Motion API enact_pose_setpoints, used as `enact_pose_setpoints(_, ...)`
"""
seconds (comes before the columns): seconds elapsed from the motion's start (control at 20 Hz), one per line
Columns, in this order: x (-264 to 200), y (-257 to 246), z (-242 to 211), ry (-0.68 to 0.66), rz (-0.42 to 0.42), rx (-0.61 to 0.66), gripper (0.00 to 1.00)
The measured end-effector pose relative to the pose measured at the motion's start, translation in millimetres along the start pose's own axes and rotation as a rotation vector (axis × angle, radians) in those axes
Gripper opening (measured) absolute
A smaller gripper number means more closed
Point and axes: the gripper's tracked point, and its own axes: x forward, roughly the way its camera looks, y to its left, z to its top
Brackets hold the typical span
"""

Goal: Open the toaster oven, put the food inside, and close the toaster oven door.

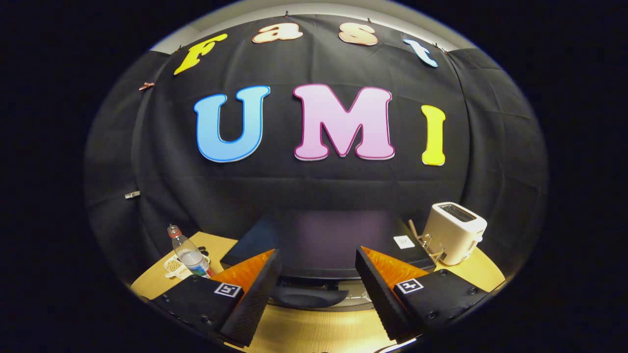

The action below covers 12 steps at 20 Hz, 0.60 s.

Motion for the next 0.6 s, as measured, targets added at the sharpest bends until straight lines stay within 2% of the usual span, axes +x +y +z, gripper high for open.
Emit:
enact_pose_setpoints(0.2,14.8,-3.6,-42.5,0.085,-0.037,-0.003,0.98)
enact_pose_setpoints(0.35,15.5,-5.3,-46.3,0.081,-0.064,0.000,0.99)
enact_pose_setpoints(0.6,4.3,-5.2,-52.6,0.108,-0.062,0.011,0.98)
